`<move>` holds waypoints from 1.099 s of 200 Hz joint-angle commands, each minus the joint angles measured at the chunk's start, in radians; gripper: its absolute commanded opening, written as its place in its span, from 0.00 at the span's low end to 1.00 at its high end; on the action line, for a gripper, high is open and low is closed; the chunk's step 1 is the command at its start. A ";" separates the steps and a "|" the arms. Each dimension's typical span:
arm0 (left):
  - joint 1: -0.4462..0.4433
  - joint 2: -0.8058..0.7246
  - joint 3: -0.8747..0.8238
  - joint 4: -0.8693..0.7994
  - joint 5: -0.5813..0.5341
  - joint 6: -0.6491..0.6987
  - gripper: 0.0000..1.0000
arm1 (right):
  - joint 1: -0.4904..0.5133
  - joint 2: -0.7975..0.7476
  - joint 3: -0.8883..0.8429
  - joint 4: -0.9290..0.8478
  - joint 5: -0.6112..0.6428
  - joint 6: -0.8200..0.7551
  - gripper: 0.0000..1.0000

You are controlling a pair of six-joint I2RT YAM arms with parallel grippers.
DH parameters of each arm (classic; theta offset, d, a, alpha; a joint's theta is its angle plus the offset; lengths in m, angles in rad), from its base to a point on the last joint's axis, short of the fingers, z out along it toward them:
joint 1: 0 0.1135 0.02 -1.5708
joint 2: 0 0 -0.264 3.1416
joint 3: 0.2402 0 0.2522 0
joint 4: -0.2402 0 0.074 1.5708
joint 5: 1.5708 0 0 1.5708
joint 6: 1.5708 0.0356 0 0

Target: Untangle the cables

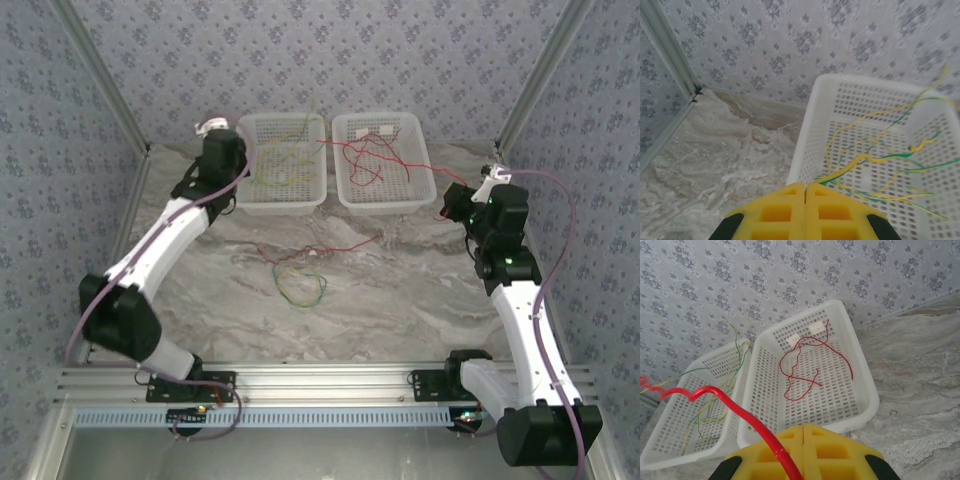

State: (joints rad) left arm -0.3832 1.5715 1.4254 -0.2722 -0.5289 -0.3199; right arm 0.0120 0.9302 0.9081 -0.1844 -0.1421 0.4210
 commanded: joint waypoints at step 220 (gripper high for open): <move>-0.026 1.034 1.153 -0.657 0.125 0.136 0.00 | 0.015 0.007 0.006 -0.030 0.038 -0.008 0.00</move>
State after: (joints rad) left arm -0.4194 2.6202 2.5717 -0.9642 -0.4324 -0.1764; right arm 0.0185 0.9161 0.8928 -0.2066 -0.1158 0.4107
